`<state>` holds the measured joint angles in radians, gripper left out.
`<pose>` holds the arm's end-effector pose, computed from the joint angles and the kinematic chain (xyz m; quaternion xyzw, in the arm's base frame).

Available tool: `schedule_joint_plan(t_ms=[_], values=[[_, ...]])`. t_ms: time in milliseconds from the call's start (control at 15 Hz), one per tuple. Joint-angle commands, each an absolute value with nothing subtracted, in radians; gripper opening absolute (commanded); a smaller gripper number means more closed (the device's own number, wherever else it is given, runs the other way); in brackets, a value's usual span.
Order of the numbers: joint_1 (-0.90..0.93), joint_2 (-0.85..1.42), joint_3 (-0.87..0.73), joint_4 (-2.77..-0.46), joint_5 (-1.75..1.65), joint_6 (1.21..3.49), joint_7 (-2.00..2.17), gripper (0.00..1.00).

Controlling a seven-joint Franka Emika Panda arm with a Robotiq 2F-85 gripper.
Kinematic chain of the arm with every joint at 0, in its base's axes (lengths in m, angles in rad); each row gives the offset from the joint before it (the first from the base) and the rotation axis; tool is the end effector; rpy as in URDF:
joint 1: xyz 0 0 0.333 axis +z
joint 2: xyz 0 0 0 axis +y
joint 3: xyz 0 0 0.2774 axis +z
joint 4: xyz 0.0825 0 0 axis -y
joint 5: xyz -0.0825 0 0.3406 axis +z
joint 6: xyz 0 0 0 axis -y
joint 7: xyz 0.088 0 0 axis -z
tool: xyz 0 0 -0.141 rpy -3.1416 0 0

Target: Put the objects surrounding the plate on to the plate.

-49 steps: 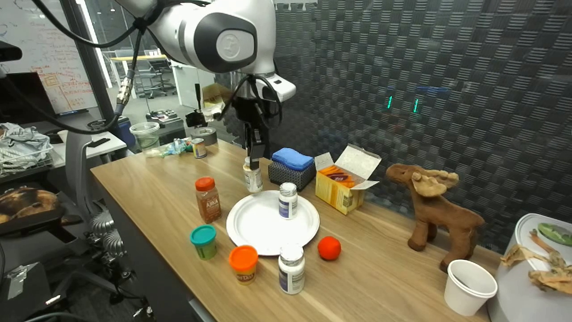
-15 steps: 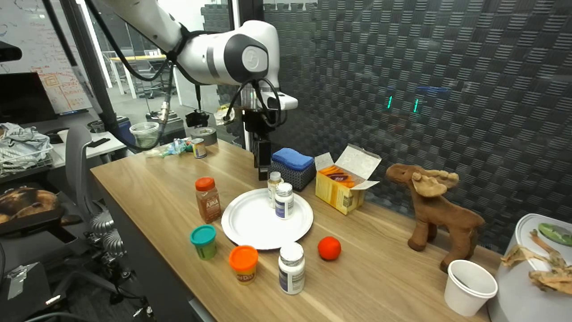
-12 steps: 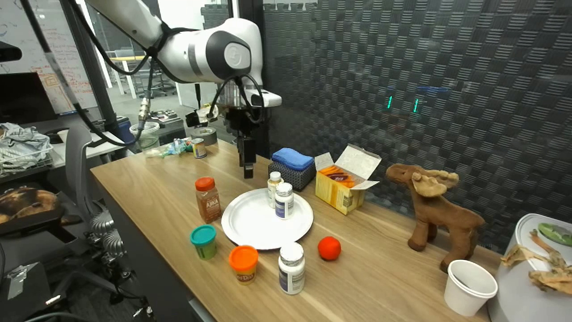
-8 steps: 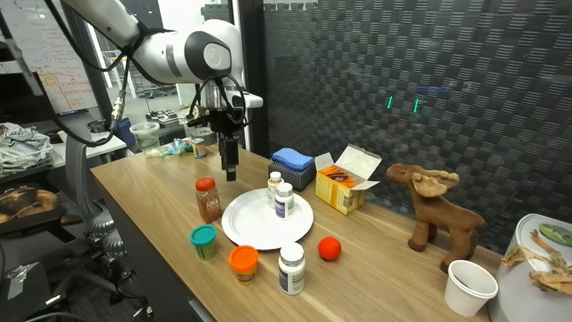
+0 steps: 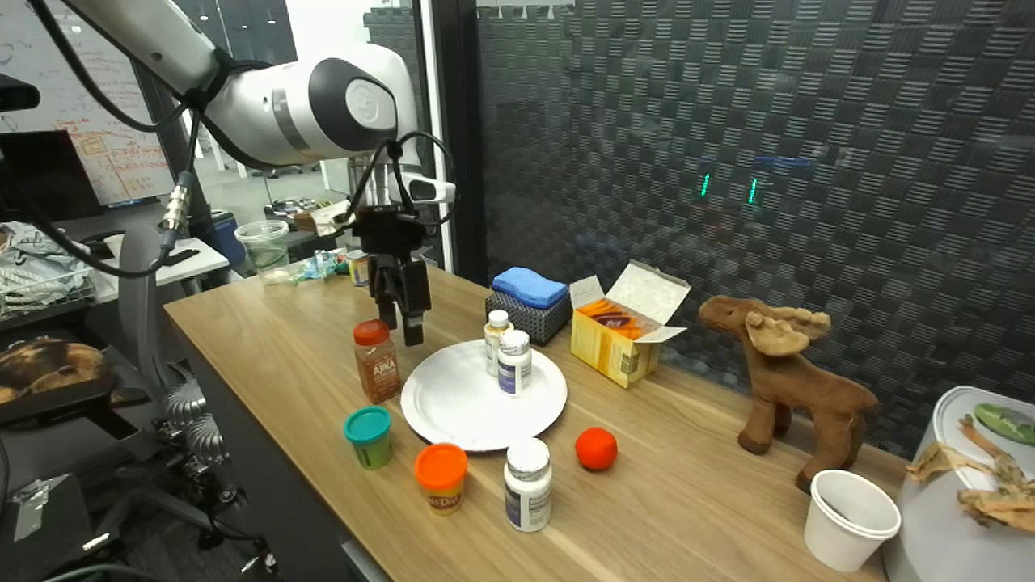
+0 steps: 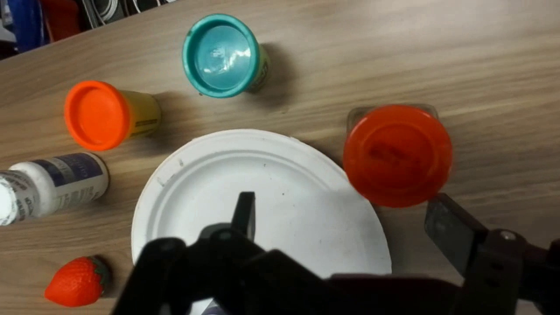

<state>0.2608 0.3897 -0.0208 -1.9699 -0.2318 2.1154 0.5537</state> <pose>0.5219 0.1099 0.2182 0.9846 -0.0830 -0.0751 0.1343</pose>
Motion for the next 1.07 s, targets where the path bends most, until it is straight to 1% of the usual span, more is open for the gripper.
schedule_joint_plan(t_ms=[0,333,533,733,1000], values=[[0.221,0.337,0.008,-2.028,-0.239,2.15,0.384,1.0],[0.177,0.319,0.043,-2.063,-0.201,2.213,0.192,1.0],[0.161,0.307,0.068,-2.097,-0.154,2.296,0.147,1.0],[0.164,0.295,0.088,-2.137,-0.096,2.381,0.156,1.0],[0.195,0.267,0.089,-2.199,-0.069,2.442,0.273,1.0]])
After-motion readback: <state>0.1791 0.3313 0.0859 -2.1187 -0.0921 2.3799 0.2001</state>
